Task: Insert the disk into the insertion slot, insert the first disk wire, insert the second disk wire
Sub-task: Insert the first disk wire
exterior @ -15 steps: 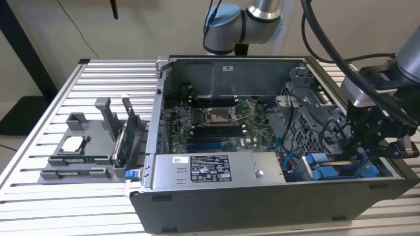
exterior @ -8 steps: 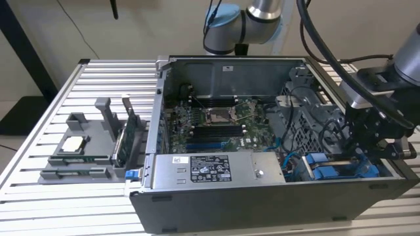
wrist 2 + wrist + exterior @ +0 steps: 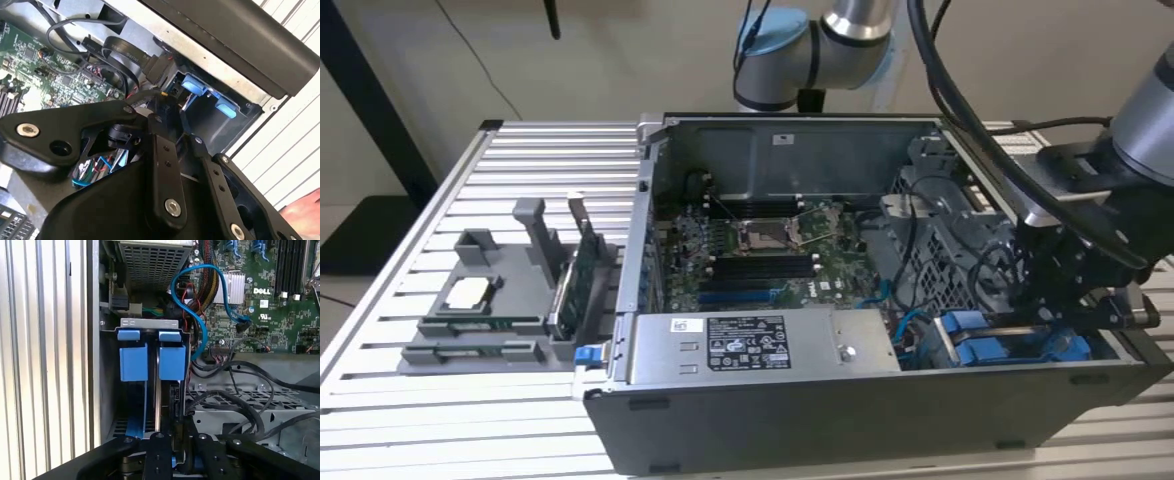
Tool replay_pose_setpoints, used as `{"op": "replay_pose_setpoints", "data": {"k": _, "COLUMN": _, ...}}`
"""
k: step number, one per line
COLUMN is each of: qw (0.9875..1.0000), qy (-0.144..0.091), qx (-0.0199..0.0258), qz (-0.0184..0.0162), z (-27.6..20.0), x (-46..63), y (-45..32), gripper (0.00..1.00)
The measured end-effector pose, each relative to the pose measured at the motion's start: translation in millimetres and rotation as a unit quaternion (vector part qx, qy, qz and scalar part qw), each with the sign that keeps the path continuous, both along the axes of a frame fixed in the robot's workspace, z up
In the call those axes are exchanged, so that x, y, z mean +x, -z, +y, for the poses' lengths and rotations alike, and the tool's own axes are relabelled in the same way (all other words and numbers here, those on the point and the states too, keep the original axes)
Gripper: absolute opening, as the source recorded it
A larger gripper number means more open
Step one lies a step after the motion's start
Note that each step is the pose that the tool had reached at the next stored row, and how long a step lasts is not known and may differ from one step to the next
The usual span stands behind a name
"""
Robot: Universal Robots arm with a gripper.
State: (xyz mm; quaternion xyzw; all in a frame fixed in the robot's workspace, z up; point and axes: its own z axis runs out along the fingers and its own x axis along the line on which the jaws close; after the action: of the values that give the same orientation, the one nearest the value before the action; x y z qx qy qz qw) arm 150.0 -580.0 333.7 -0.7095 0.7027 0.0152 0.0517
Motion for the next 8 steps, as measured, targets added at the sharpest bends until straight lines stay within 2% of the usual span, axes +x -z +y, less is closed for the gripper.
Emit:
{"op": "replay_pose_setpoints", "data": {"k": 2, "qw": 1.0, "qy": 0.001, "qx": -0.0001, "qz": 0.0001, "z": 0.1, "x": 0.1, "y": -8.4, "gripper": 0.27}}
{"op": "replay_pose_setpoints", "data": {"k": 3, "qw": 1.0, "qy": 0.001, "qx": -0.0001, "qz": 0.0001, "z": 0.0, "x": 0.1, "y": -15.6, "gripper": 0.27}}
{"op": "replay_pose_setpoints", "data": {"k": 7, "qw": 1.0, "qy": 0.001, "qx": -0.0001, "qz": 0.0001, "z": 0.1, "x": 0.1, "y": -34.7, "gripper": 0.27}}
{"op": "replay_pose_setpoints", "data": {"k": 8, "qw": 1.0, "qy": 0.001, "qx": -0.0002, "qz": 0.0001, "z": 0.1, "x": 0.1, "y": -42.5, "gripper": 0.27}}
